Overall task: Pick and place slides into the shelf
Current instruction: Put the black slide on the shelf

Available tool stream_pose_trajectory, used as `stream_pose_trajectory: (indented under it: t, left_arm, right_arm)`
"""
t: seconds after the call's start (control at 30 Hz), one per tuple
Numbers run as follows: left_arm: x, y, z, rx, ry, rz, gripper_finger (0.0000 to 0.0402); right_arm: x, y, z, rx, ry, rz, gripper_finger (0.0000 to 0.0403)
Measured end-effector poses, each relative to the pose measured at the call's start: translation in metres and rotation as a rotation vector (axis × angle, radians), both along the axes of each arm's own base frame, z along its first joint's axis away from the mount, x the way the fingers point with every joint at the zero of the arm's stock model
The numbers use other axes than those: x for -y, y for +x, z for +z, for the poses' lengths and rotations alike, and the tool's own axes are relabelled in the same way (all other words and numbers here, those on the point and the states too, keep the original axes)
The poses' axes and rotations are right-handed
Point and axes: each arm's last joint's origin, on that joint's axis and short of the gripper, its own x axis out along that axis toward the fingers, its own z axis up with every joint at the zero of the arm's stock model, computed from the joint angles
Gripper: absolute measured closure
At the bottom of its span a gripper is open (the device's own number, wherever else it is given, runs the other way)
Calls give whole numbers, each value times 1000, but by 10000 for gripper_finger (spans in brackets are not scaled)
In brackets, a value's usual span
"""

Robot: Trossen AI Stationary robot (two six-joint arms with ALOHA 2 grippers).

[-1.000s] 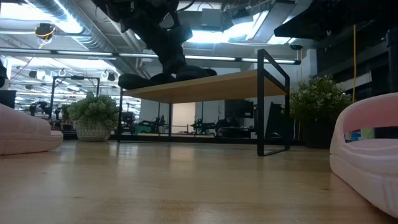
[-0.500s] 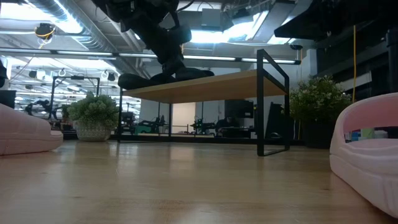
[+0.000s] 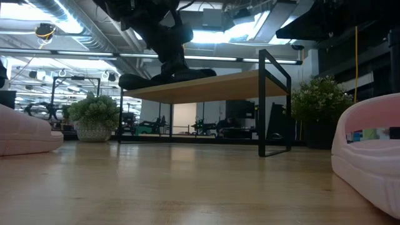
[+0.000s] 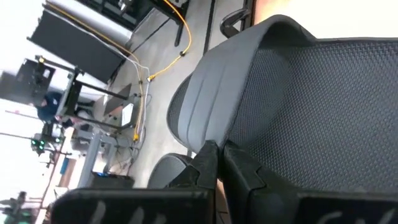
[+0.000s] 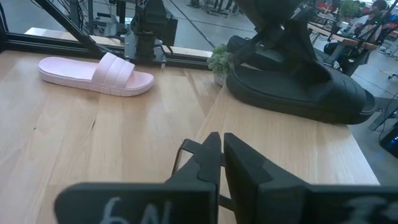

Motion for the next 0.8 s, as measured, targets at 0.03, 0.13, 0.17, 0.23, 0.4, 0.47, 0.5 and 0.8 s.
stream_pose_trajectory:
  t: [0.03,0.13,0.17,0.23,0.4,0.47,0.5,0.8]
  left_arm:
    - [1,-1,1,-5,8,-3,399]
    - [5,-1,3,-15,21,-17,399]
    - [6,-3,4,-23,19,-19,399]
    - [6,-4,6,-28,18,-21,399]
    - [10,-14,13,-53,-5,-48,400]
    - [12,-17,17,-46,-27,-89,400]
    - [13,-18,19,-33,-31,-105,401]
    - [13,-30,34,-11,-38,-209,401]
  right_arm:
    - [0,0,0,0,0,0,380]
    - [0,0,0,0,0,0,380]
    - [0,0,0,1,1,-1,380]
    - [0,0,0,1,4,-1,380]
    - [0,0,0,2,17,-4,380]
    - [0,0,-1,4,24,-6,380]
    - [0,0,-1,3,23,-6,380]
    - [0,0,0,9,31,-7,380]
